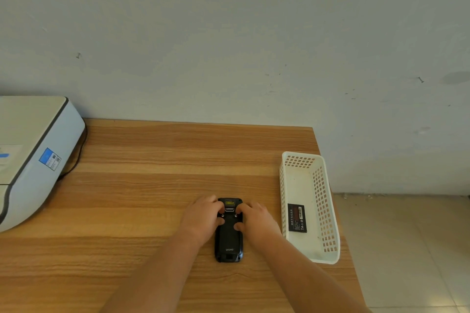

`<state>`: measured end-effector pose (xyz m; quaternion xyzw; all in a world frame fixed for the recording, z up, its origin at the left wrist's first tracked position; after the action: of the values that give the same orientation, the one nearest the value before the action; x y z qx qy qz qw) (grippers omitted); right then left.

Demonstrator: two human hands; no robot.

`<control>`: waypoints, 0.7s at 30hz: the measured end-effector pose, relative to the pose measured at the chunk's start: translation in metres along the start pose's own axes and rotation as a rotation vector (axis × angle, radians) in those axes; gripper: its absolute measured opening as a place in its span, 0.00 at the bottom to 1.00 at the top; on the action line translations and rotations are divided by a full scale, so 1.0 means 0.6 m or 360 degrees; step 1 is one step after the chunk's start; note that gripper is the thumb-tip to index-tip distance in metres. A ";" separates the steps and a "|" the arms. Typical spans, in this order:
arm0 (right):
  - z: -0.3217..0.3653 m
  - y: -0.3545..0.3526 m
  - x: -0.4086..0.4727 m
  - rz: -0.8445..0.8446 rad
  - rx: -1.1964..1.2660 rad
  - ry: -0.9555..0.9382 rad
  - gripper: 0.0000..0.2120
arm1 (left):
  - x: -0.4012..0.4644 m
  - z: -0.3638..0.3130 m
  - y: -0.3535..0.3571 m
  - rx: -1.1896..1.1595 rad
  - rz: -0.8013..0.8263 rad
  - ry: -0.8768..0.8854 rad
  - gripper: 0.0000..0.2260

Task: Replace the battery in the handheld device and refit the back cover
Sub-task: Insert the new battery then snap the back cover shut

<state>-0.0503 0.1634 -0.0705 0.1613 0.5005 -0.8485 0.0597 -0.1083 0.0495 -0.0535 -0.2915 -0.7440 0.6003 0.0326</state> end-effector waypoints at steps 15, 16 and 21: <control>0.022 -0.010 0.019 0.0168 -0.0383 -0.0219 0.17 | 0.021 -0.013 -0.004 0.0249 0.0208 0.0160 0.12; 0.022 -0.010 0.020 0.0171 -0.0387 -0.0220 0.17 | 0.023 -0.013 -0.001 0.0261 0.0231 0.0172 0.12; 0.019 -0.013 0.024 0.0160 -0.0348 -0.0193 0.17 | 0.025 -0.012 0.001 0.0245 0.0256 0.0164 0.11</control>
<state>-0.0683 0.1583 -0.0637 0.1272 0.5768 -0.7930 0.1495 -0.1178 0.0630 -0.0564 -0.3775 -0.6673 0.6405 0.0448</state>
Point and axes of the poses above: each hand's wrist, its own x-axis towards the middle knuckle, its own y-axis out of the palm, z = x × y, the point moved 9 cm from there along x, towards the middle knuckle, and after that the axes turned 6 degrees about -y, right-handed, at the moved point
